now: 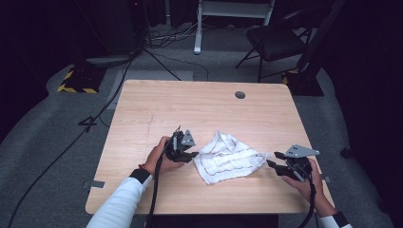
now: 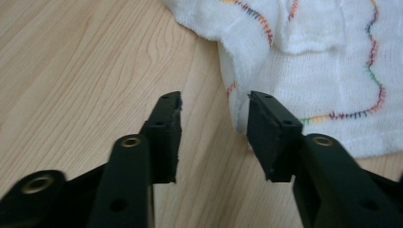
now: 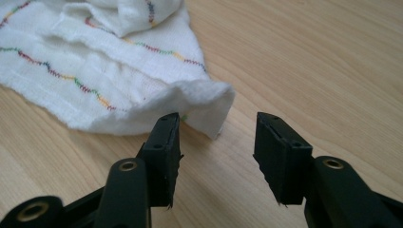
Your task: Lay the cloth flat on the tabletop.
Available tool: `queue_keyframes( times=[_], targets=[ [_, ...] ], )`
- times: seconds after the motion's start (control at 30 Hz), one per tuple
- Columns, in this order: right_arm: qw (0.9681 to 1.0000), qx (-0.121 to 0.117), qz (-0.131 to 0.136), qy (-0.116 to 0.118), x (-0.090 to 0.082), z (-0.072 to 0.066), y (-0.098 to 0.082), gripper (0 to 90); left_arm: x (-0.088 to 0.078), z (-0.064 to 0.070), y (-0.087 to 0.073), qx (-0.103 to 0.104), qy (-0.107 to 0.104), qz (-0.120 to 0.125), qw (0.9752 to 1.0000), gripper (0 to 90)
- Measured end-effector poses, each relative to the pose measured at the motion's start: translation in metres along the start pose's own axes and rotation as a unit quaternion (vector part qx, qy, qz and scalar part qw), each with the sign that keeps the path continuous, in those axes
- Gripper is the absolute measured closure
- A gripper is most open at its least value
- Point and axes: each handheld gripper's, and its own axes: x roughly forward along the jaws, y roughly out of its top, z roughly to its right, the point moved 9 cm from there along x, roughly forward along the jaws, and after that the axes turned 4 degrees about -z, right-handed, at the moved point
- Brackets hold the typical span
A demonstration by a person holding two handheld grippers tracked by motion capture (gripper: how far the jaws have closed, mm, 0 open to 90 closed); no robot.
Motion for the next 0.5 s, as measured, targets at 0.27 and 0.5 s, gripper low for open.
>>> queue_keyframes(
  times=[0.27,0.5],
  targets=[
    [0.9997,-0.004,0.021,-0.007,-0.005,0.002,0.011,49.2,0.005,-0.011,0.021,-0.017,0.004,0.029,0.9994,45.1],
    [0.9992,-0.018,0.029,-0.018,-0.006,0.001,0.016,48.2,0.019,-0.018,0.045,-0.016,0.01,0.042,0.999,41.1]
  ],
)
